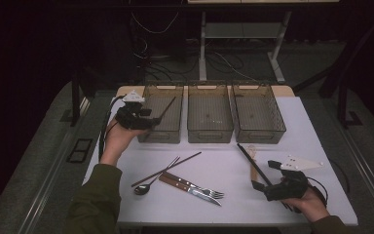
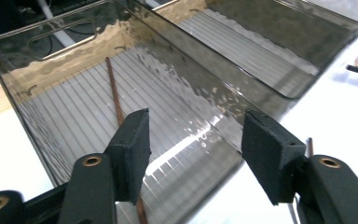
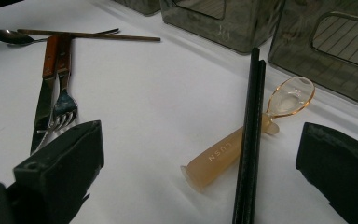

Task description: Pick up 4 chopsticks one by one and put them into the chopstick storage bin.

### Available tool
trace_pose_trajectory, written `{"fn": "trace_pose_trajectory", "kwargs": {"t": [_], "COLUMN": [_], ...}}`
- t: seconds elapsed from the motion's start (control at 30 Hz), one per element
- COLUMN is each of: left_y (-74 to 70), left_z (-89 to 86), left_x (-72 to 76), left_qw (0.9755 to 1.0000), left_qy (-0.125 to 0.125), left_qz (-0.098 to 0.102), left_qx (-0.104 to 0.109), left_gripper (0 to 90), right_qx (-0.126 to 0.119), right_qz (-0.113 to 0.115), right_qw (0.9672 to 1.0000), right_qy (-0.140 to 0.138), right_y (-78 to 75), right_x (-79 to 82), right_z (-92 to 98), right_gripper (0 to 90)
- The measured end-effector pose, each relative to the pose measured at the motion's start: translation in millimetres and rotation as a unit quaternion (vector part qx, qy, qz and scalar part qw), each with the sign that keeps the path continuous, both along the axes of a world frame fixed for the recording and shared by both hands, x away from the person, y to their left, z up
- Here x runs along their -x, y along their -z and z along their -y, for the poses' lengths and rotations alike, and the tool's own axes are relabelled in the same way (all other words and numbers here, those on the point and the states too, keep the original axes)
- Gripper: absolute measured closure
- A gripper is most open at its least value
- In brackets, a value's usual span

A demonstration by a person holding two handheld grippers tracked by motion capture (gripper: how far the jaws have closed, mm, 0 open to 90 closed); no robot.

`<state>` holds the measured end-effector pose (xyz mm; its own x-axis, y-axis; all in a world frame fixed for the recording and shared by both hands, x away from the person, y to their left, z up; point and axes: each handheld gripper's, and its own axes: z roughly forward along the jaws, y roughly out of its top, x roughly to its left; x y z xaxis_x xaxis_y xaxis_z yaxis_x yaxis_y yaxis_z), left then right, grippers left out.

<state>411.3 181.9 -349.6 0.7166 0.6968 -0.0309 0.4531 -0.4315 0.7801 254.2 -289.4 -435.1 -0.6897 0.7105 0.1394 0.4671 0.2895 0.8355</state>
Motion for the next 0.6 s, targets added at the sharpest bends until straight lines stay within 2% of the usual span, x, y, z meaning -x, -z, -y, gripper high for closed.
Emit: {"fn": "trace_pose_trajectory", "kwargs": {"t": [0.2, 0.6], "left_y": [1.1, 16.6], "left_z": [2.2, -2.7], "left_x": [19.8, 56.0], "left_qw": [0.9998, 0.9993], "left_qy": [0.018, 0.036], "left_qz": [-0.001, 0.002], "left_qx": [0.001, 0.01], "left_gripper": [35.7, 32.7], "right_qx": [0.001, 0.002], "right_qz": [0.001, 0.0], "right_qw": [1.0, 1.0], "right_qy": [0.001, 0.002], "right_y": [0.5, 0.8], "right_x": [-0.2, 0.0], "right_z": [0.2, -0.2], "right_gripper": [0.9, 1.0]}}
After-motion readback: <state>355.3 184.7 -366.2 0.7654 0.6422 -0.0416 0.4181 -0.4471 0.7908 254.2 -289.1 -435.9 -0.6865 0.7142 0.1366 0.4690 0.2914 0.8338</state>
